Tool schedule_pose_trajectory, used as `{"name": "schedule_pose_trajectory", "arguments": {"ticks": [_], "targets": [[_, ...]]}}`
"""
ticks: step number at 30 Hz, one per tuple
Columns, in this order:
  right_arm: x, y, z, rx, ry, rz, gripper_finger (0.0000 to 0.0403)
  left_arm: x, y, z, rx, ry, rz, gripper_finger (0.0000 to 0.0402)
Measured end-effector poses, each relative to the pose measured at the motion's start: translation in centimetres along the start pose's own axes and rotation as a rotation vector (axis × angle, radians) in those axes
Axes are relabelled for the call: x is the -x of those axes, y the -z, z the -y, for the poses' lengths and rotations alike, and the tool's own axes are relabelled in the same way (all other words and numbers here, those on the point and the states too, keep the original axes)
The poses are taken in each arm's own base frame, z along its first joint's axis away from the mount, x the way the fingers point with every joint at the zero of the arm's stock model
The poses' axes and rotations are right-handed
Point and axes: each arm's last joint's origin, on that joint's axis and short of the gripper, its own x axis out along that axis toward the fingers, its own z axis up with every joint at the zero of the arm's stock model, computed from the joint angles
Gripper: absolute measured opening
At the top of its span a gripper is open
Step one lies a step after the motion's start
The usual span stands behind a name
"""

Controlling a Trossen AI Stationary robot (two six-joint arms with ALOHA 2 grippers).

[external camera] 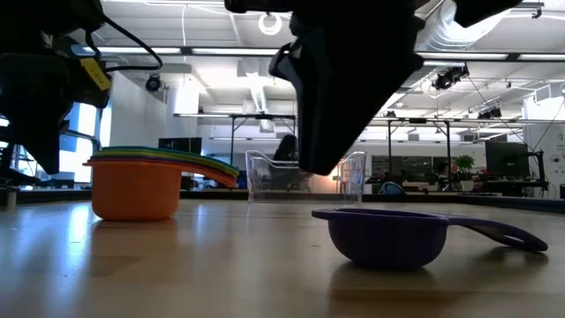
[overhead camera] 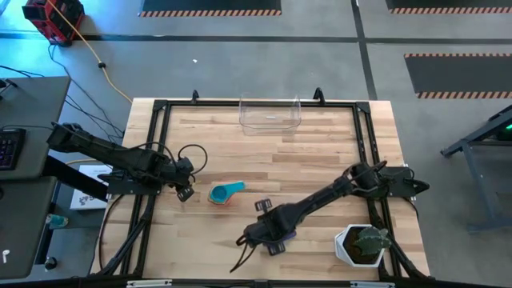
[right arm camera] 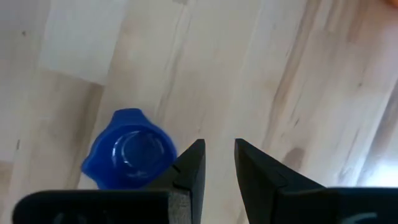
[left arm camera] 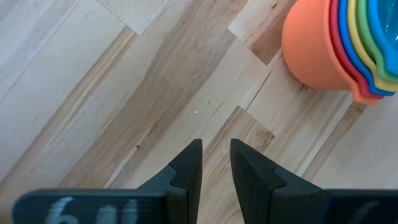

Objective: Nest measuring cups in basket
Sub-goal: Stack the purple measuring cup into the blue measuring cup

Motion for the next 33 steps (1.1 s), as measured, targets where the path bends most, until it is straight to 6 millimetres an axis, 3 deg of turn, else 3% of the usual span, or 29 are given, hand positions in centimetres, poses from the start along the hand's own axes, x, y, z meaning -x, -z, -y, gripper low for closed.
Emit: {"name": "schedule_pose_trajectory", "arguments": {"ticks": [11, 16, 26, 33], "targets": [[-0.4, 0.5, -2.3, 0.013, -0.061, -0.008, 0.0078, 0.0, 0.0, 0.0, 0.002, 0.000, 0.000, 0.0074], [-1.5, 1.3, -2.2, 0.030, 0.009, -0.037, 0.0078, 0.0, 0.0, 0.0, 0.002, 0.000, 0.000, 0.0074], [-2.0, 1.3, -2.1, 0.016, -0.047, -0.033, 0.0078, 0.0, 0.0, 0.0, 0.002, 0.000, 0.000, 0.0074], [-2.4, 1.0, -1.7, -0.017, -0.107, -0.021, 0.0031, 0.0, 0.0, 0.0, 0.002, 0.000, 0.000, 0.0074]]}}
